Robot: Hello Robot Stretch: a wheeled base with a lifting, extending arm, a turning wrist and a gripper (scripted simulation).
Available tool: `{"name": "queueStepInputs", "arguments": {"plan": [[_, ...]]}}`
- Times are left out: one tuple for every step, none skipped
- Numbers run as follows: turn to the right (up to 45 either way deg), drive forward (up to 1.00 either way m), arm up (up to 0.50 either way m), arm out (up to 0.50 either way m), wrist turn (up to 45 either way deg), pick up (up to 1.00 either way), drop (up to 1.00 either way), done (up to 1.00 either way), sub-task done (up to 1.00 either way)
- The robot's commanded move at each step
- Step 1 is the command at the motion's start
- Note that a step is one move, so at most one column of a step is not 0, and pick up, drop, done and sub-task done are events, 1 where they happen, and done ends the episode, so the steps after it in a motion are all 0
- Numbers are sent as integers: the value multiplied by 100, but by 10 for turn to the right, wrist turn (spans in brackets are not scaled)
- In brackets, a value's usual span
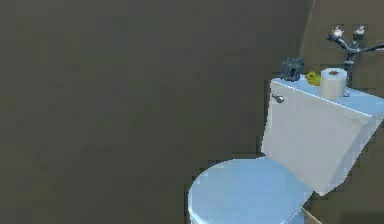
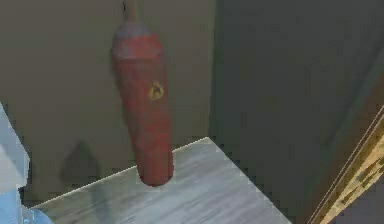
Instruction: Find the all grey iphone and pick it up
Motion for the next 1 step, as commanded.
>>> {"name": "queueStepInputs", "arguments": {"plan": [[-450,0,0,0,0,0,0,0,0]]}}
